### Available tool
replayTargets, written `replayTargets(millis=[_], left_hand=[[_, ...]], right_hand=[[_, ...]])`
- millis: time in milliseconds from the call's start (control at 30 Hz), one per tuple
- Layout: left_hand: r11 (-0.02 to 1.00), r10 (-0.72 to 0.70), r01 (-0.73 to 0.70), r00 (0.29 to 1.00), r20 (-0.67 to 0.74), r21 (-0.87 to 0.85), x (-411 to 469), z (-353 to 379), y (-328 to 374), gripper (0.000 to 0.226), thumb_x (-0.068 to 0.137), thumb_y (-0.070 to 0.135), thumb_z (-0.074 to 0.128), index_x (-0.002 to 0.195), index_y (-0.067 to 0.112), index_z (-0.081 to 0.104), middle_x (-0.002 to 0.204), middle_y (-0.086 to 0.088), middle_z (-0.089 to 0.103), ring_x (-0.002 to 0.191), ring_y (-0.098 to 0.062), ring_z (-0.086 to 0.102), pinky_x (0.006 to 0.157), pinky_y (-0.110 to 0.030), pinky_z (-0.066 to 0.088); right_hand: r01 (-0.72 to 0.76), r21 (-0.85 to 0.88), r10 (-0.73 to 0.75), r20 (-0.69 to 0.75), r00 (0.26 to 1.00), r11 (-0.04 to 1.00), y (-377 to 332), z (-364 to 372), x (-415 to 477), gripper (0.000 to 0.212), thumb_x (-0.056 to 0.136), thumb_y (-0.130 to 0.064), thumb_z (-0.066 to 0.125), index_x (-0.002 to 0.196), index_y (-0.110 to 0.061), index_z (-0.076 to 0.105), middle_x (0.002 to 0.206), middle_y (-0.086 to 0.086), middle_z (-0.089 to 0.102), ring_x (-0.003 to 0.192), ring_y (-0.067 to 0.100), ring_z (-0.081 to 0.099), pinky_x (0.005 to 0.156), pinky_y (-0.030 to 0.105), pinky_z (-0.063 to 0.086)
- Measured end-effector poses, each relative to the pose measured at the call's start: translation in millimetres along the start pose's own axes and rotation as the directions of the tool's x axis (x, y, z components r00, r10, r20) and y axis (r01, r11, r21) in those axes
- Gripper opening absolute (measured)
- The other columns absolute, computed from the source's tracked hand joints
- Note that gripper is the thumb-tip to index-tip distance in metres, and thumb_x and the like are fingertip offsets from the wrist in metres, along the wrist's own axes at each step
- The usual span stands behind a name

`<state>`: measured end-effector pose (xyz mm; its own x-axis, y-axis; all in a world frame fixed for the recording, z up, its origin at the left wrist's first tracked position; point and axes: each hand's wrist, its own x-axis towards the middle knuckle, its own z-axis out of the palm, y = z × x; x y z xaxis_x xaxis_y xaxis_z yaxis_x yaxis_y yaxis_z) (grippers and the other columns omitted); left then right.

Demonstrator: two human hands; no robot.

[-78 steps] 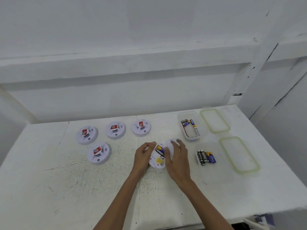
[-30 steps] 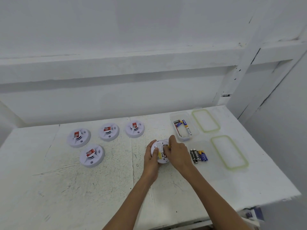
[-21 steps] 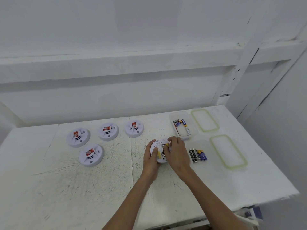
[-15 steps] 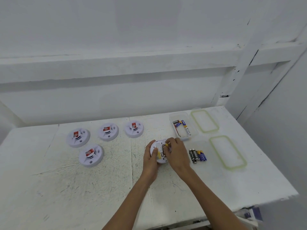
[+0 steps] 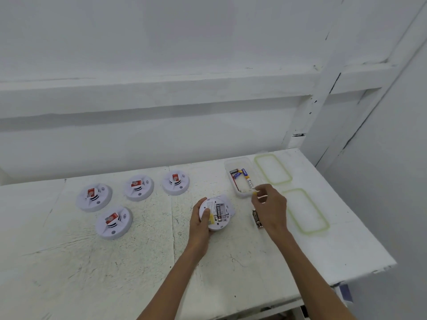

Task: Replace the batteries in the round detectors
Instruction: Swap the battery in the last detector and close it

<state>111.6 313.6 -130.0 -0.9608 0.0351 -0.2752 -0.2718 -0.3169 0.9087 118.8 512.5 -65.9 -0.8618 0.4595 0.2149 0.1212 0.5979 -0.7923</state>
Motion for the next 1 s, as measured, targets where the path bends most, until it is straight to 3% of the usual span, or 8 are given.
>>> replayTargets(millis=[167,367,500,600,667,800,900,1000], left_hand=[[1.0,0.0,0.0,1.0,0.016,0.006,1.6,-0.2,-2.7,0.034,0.11,0.021,0.049,0.142,0.031,0.053,0.142,-0.003,0.059,0.127,-0.028,0.061,0.094,-0.05,0.06],[1.0,-0.005,0.005,1.0,0.016,0.009,3.0,1.1,-3.4,0.032,0.11,0.02,0.048,0.138,0.034,0.055,0.142,-0.003,0.059,0.128,-0.028,0.06,0.097,-0.053,0.058],[1.0,-0.002,0.001,1.0,0.014,0.005,3.1,1.7,-5.1,0.031,0.11,0.02,0.048,0.136,0.035,0.055,0.142,-0.003,0.059,0.129,-0.029,0.06,0.094,-0.05,0.06],[1.0,0.008,-0.008,1.0,0.014,0.012,2.1,3.2,-3.5,0.03,0.11,0.021,0.048,0.134,0.037,0.056,0.141,-0.002,0.06,0.129,-0.028,0.06,0.098,-0.054,0.058],[1.0,0.003,-0.003,1.0,0.013,0.008,1.5,3.2,-1.9,0.03,0.11,0.021,0.048,0.134,0.037,0.056,0.141,-0.001,0.06,0.129,-0.027,0.06,0.098,-0.053,0.058],[1.0,0.003,-0.004,1.0,0.018,0.022,1.1,1.7,-1.9,0.03,0.11,0.022,0.048,0.135,0.038,0.055,0.142,-0.002,0.059,0.129,-0.027,0.059,0.098,-0.052,0.058],[1.0,0.008,-0.008,1.0,0.021,0.015,1.8,2.0,-1.4,0.031,0.11,0.021,0.048,0.137,0.035,0.055,0.142,-0.005,0.061,0.128,-0.03,0.062,0.102,-0.059,0.054],[1.0,-0.007,0.007,1.0,0.014,-0.01,0.2,2.7,1.1,0.032,0.11,0.019,0.048,0.14,0.03,0.054,0.139,-0.006,0.064,0.123,-0.03,0.066,0.094,-0.053,0.06]], right_hand=[[-0.087,-0.211,0.099,0.044,0.994,0.974,27.8,-17.8,2.2,0.002,0.088,-0.009,0.068,0.089,-0.011,0.069,0.082,0.002,0.07,0.074,0.021,0.065,0.066,0.029,0.047],[-0.08,-0.378,0.133,0.117,0.984,0.922,35.8,-14.0,-2.1,0.01,0.09,-0.004,0.061,0.088,-0.008,0.07,0.081,0.008,0.068,0.08,0.026,0.062,0.062,0.034,0.05],[-0.073,-0.343,0.101,0.065,0.993,0.937,30.5,-11.4,-1.5,0.016,0.09,0.002,0.054,0.085,-0.005,0.068,0.075,0.009,0.067,0.074,0.028,0.061,0.06,0.035,0.049],[0.033,-0.304,-0.015,0.061,0.998,0.952,18.3,-6.5,-2.4,0.013,0.092,-0.003,0.058,0.093,-0.007,0.071,0.084,0.007,0.071,0.073,0.022,0.063,0.066,0.036,0.052],[0.121,-0.222,-0.089,0.149,0.985,0.967,7.2,1.1,-3.9,0.012,0.091,-0.007,0.063,0.098,-0.011,0.072,0.093,0.0,0.072,0.077,0.015,0.063,0.072,0.03,0.052],[0.384,-0.223,-0.287,0.37,0.884,0.896,-2.2,20.5,-9.9,0.015,0.089,-0.022,0.069,0.103,-0.018,0.071,0.111,-0.005,0.067,0.105,0.016,0.055,0.086,0.029,0.048],[0.515,-0.247,-0.41,0.374,0.832,0.821,-4.9,30.8,-16.4,0.017,0.085,-0.023,0.073,0.1,-0.016,0.07,0.113,-0.004,0.062,0.114,0.018,0.047,0.083,0.031,0.053],[0.593,-0.228,-0.451,0.46,0.765,0.772,-10.4,39.1,-19.5,0.02,0.085,-0.021,0.071,0.103,-0.015,0.067,0.125,0.001,0.06,0.122,0.02,0.045,0.08,0.035,0.057]])
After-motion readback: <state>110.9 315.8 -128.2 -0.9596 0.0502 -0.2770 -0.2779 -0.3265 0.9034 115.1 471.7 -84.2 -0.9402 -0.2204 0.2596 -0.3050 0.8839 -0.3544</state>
